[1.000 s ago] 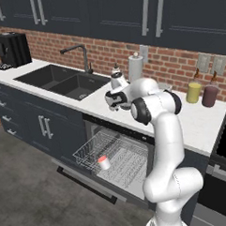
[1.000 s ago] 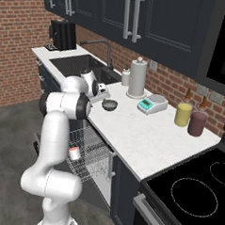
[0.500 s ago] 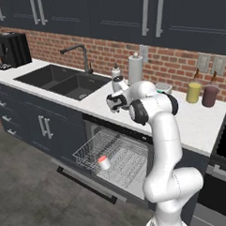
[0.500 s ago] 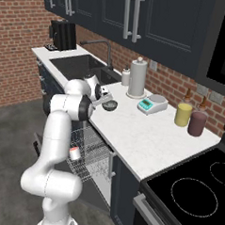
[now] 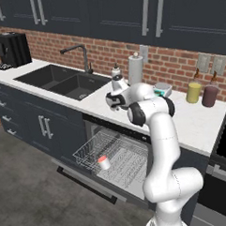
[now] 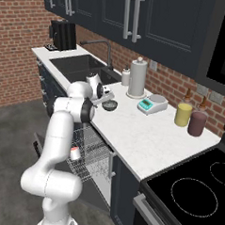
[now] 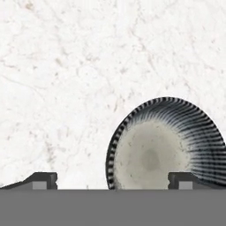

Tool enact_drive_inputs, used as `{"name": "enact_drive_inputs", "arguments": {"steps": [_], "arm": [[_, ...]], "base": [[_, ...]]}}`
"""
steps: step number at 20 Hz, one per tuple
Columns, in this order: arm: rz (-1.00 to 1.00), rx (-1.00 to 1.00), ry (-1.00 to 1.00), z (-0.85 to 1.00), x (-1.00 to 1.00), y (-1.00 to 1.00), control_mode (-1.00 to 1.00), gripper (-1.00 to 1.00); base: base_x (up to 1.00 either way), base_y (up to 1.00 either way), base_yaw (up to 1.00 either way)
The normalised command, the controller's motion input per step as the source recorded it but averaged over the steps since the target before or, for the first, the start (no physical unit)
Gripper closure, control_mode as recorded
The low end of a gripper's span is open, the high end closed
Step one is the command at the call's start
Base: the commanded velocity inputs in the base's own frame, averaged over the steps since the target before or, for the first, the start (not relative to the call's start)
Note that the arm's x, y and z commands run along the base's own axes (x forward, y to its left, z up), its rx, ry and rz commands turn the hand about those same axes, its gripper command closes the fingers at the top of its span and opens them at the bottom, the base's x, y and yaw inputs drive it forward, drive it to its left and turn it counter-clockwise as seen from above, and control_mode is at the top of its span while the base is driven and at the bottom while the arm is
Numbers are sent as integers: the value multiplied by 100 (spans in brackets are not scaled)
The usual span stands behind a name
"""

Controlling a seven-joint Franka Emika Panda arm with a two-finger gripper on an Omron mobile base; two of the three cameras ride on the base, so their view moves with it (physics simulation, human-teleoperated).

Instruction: Pick up the cup and bowl from the counter, place them in the dishwasher, and close the dishwasher door.

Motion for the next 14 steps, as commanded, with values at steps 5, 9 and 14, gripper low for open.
{"name": "enact_drive_inputs", "arguments": {"steps": [5, 9, 14], "arm": [[2, 0, 0, -3, 13, 0, -100, -100], [1, 0, 1, -10, 12, -1, -100, -100], [0, 0, 8, -26, 1, 0, -100, -100]], "base": [[0, 0, 0], [0, 0, 0], [0, 0, 0]]}}
